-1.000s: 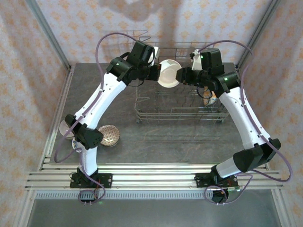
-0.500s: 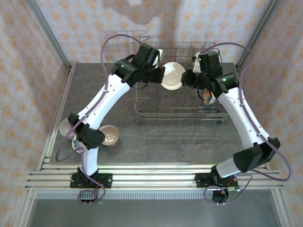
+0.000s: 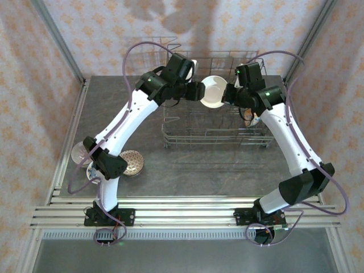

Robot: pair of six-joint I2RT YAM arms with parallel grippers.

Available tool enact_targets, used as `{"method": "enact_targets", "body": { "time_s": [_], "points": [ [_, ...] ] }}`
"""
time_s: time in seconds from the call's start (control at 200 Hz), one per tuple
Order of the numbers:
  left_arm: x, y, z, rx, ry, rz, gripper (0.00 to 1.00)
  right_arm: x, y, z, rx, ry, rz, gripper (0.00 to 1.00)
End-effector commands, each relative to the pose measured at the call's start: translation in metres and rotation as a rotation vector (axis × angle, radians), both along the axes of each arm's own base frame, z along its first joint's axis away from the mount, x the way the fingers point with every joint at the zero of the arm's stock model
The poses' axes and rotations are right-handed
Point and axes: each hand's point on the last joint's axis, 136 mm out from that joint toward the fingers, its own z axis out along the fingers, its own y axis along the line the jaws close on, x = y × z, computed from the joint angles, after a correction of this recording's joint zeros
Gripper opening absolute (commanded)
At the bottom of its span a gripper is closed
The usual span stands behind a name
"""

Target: Load the bowls into the dish rack

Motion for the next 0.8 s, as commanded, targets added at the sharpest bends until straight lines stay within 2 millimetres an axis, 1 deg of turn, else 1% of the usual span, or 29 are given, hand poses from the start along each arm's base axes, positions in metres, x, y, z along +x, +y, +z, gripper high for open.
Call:
{"method": "enact_targets", "body": {
  "time_s": [0.0, 0.085, 0.14, 0.175, 0.23, 0.31, 0.39, 0.52, 0.566, 0.661, 0.701, 0.796],
  "points": [
    [0.000, 0.036, 0.037, -0.019, -0.092, 0.088, 0.60, 0.014, -0.026, 0.006, -0.065, -0.018, -0.127, 0.00],
    [0.003, 0.055, 0.040, -0.017, -0.100, 0.130, 0.62, 0.021, -0.054, 0.005, -0.143, -0.017, -0.239, 0.00],
    [0.004, 0.068, 0.037, -0.014, -0.091, 0.153, 0.62, 0.025, -0.068, 0.004, -0.180, -0.015, -0.288, 0.00],
    [0.004, 0.078, 0.032, -0.009, -0.079, 0.170, 0.62, 0.027, -0.077, 0.003, -0.203, -0.013, -0.320, 0.00],
    [0.004, 0.096, 0.026, -0.015, -0.065, 0.201, 0.62, 0.030, -0.086, 0.002, -0.239, -0.011, -0.345, 0.00],
    [0.004, 0.121, 0.013, -0.021, -0.040, 0.244, 0.63, 0.032, -0.100, 0.000, -0.316, 0.000, -0.396, 0.00],
    [0.004, 0.142, -0.006, -0.026, 0.001, 0.283, 0.63, 0.032, -0.112, -0.001, -0.371, 0.000, -0.453, 0.00],
    [0.006, 0.166, -0.052, -0.009, 0.105, 0.323, 0.63, 0.034, -0.122, -0.004, -0.428, 0.014, -0.514, 0.00],
    [0.006, 0.172, -0.071, 0.002, 0.146, 0.331, 0.63, 0.034, -0.126, -0.005, -0.462, 0.023, -0.534, 0.00],
    [0.006, 0.181, -0.104, 0.015, 0.218, 0.345, 0.62, 0.029, -0.140, -0.003, -0.586, 0.029, -0.621, 0.00],
    [0.005, 0.183, -0.117, 0.019, 0.246, 0.345, 0.62, 0.028, -0.142, -0.003, -0.633, 0.031, -0.635, 0.00],
    [0.006, 0.181, -0.140, 0.020, 0.301, 0.330, 0.62, 0.027, -0.145, -0.002, -0.708, 0.030, -0.666, 0.00]
  ]
}}
